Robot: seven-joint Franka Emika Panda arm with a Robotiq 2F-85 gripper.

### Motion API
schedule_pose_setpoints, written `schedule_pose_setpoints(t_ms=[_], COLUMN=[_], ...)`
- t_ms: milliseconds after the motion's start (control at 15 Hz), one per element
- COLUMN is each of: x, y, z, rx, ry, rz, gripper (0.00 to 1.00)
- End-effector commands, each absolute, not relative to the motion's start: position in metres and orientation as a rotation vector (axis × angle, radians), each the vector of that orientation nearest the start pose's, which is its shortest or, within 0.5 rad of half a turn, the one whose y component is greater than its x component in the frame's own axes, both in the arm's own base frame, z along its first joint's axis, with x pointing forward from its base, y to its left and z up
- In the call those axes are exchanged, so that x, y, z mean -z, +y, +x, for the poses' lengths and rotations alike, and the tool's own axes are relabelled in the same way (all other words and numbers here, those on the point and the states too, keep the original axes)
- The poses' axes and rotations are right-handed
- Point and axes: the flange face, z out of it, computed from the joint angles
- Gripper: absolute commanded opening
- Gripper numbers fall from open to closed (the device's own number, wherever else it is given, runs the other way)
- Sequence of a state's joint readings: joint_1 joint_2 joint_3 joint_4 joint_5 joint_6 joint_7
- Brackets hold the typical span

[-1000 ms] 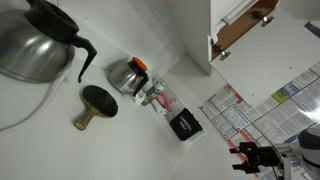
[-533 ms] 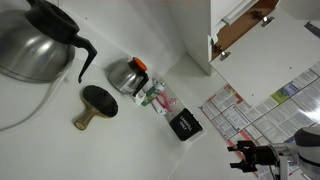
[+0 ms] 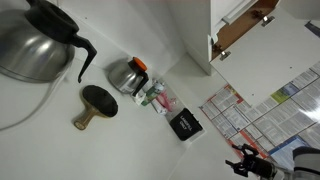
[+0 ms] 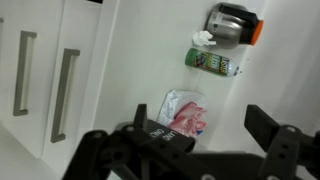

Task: Open the first top drawer

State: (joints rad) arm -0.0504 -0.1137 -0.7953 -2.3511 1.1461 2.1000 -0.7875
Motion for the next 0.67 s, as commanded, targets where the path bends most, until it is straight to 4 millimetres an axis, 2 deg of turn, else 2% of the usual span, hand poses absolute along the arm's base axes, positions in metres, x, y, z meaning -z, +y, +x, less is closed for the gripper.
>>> schedule_pose_setpoints(t_ms=[0,67,267,533,600], x=[-0.338,-0.318,-0.275,-0.203,-0.191], y=[-0.361,-0.364,-0.379,-0.413,-0.420], z=[0.365,0.366,0.370,0.392,0.396], rx=[0.760,0.741,0.672,0.605,0.595], ry=[0.809,0.817,0.834,0.927,0.942], rz=[-1.880,-1.809,-1.708,-1.729,-1.748], gripper=[1.00,1.00,1.00,1.00,1.00])
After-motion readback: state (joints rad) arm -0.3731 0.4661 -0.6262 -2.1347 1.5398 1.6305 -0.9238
